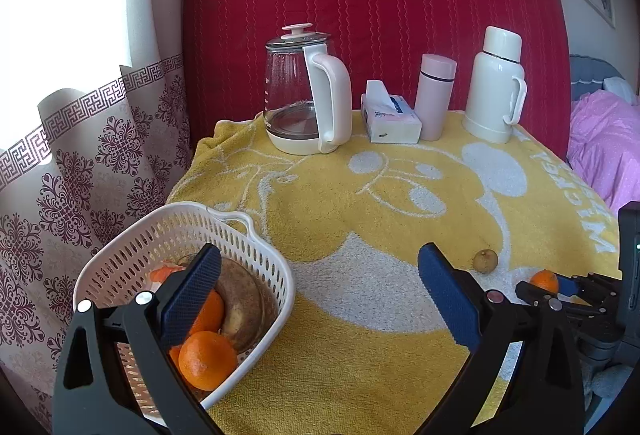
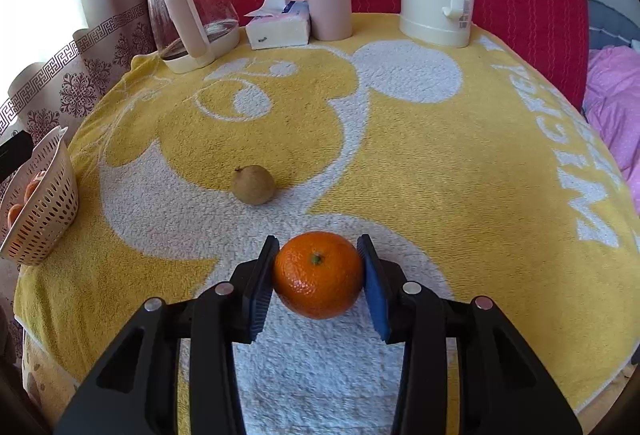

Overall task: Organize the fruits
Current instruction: 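Move the right tool to the last orange on the towel and grasp it, then grasp the brown pear with the left tool while the right tool holds the orange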

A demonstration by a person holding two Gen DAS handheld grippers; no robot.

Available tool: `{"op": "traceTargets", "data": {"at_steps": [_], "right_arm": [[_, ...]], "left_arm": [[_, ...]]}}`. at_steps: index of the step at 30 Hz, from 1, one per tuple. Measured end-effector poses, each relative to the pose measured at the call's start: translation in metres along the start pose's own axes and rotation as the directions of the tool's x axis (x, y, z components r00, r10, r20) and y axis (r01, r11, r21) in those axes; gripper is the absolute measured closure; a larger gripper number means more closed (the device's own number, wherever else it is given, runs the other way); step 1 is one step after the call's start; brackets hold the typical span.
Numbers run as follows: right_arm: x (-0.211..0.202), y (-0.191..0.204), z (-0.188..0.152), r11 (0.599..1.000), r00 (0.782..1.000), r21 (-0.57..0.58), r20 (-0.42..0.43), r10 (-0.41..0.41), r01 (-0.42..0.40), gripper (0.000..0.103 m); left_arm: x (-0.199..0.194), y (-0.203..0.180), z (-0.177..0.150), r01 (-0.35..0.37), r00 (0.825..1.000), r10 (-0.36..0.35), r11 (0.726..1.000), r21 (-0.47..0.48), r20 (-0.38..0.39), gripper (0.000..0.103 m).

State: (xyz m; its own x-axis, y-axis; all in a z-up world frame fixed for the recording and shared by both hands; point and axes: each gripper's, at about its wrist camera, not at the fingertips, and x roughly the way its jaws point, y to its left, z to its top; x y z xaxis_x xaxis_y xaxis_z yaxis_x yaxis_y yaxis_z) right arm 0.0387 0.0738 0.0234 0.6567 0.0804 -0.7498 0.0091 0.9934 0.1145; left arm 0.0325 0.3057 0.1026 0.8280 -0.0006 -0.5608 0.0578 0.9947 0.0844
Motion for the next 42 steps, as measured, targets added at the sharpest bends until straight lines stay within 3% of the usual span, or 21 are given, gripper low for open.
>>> {"op": "traceTargets", "data": {"at_steps": [4,8,15,22,25,37,42], "right_arm": [[-0.002,-0.030,-0.002,0.999,1.000,0.022,0.003,-0.026,0.026,0.062],[0.001,-0.045,-0.003,0.999,1.000,0.046,-0.008,0.000,0.000,0.062],[0.005,-0.044,-0.002,0.998,0.999,0.041,-0.009,0.043,-0.043,0.062],[0.006,-0.045,-0.002,0.996,0.998,0.055,-0.011,0.066,-0.065,0.061],[0.006,-0.045,-0.002,0.997,0.998,0.052,-0.008,0.064,-0.063,0.060],[0.005,-0.043,-0.004,0.998,0.999,0.048,0.004,0.051,-0.051,0.060],[0.004,-0.042,-0.004,0.998,0.999,0.044,0.006,0.046,-0.047,0.060]], "left_arm": [[0.013,-0.017,-0.009,0.025,0.999,-0.024,0.999,0.023,-0.039,0.003],[0.028,-0.048,-0.016,0.086,0.992,-0.081,0.995,0.045,-0.091,0.003],[0.048,-0.120,-0.016,0.160,0.984,-0.136,0.959,0.234,-0.119,0.004],[0.096,-0.141,-0.013,0.252,0.945,-0.199,0.949,0.191,-0.260,0.040],[0.105,-0.145,-0.015,0.303,0.925,-0.251,0.941,0.153,-0.286,0.045],[0.107,-0.150,-0.025,0.319,0.925,-0.272,0.936,0.149,-0.266,0.070],[0.099,-0.148,-0.027,0.308,0.932,-0.267,0.939,0.152,-0.243,0.073]]}}
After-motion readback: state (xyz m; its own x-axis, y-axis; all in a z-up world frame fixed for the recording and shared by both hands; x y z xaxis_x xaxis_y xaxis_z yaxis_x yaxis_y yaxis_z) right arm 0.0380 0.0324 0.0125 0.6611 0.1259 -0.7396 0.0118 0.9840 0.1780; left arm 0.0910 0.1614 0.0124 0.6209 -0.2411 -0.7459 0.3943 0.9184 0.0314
